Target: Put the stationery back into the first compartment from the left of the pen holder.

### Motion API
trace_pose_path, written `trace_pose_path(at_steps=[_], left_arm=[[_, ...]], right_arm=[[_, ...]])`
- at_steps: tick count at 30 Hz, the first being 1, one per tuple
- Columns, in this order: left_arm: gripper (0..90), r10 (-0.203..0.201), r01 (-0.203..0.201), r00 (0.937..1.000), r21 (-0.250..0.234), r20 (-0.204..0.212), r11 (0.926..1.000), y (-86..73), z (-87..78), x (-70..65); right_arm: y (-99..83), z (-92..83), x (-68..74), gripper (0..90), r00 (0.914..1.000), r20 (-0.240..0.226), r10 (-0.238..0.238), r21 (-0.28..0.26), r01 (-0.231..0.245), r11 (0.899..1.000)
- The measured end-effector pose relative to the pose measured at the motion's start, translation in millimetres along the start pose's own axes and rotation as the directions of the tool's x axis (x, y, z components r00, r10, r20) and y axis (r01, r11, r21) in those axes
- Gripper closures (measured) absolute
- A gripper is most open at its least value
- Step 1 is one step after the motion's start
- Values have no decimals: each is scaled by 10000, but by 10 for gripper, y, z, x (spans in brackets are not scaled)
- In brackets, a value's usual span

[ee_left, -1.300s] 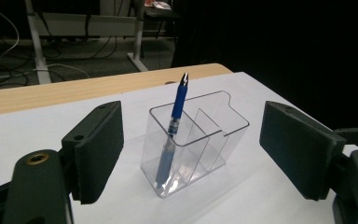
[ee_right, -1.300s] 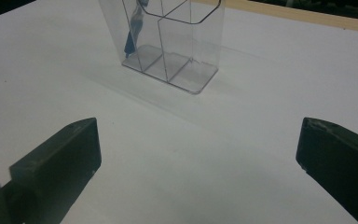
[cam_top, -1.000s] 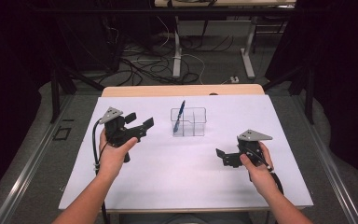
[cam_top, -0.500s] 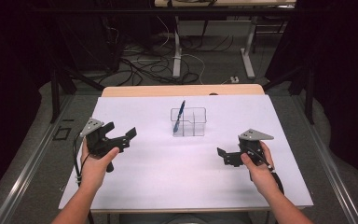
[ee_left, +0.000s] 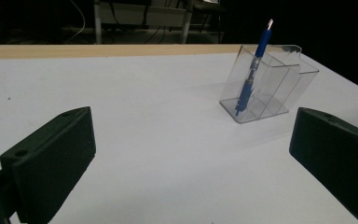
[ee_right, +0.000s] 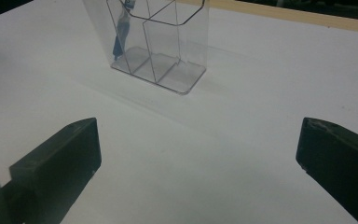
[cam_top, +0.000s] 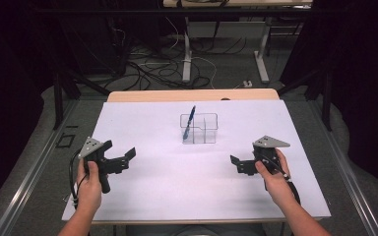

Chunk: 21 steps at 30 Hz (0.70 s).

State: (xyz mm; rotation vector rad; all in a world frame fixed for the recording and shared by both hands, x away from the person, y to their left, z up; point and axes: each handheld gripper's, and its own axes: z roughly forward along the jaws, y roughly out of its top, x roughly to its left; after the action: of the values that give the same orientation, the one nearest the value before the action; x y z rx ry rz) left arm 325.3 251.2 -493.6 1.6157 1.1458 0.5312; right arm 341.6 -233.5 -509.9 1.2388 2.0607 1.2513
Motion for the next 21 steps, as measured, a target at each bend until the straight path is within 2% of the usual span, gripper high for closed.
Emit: trace_pose_path(at_steps=[7,11,14,21], left_arm=[[3,150,-143,9993,188,-339,9997,-115,-48,121],[5,60,-51,9988,200,-477,9998,-145,-59,188],[6,-97,107,9983,172,-581,9998,-168,-64,235],[9,-499,519,9963,268,-695,9983,-220,-77,334]], right_arm=[[-14,-2,-26,0,10000,58,55,88,-55,9999],[-25,0,-45,0,9998,149,123,90,-124,9999],[-38,-1,-75,0,9999,165,3,126,-5,9999],[-49,-2,-106,0,9994,271,206,115,-209,9997]])
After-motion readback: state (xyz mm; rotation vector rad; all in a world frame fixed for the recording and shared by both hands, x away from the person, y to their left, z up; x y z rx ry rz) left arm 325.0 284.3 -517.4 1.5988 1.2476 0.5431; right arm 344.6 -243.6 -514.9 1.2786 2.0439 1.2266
